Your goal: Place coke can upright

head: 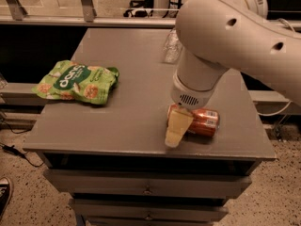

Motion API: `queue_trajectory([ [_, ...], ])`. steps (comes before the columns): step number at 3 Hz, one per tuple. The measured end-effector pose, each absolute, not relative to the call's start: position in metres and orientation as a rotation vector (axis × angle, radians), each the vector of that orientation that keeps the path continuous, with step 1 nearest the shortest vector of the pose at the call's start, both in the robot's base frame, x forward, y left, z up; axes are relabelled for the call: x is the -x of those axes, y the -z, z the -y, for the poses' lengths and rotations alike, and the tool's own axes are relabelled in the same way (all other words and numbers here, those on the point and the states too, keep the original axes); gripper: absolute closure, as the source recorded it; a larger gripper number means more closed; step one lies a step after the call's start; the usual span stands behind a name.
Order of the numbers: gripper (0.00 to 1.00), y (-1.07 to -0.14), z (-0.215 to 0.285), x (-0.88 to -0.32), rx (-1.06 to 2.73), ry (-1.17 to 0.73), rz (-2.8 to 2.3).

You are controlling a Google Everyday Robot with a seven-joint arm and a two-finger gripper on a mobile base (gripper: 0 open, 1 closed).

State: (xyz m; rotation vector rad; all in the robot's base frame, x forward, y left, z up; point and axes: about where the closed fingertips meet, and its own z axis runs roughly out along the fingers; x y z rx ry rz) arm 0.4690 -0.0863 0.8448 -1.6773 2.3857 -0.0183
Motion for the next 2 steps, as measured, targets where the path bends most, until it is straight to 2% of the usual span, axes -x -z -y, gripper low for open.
queue_trajectory([
  [2,0.64,-0.8379,0.0925,-0.4713,1.647,0.052,-2.425],
])
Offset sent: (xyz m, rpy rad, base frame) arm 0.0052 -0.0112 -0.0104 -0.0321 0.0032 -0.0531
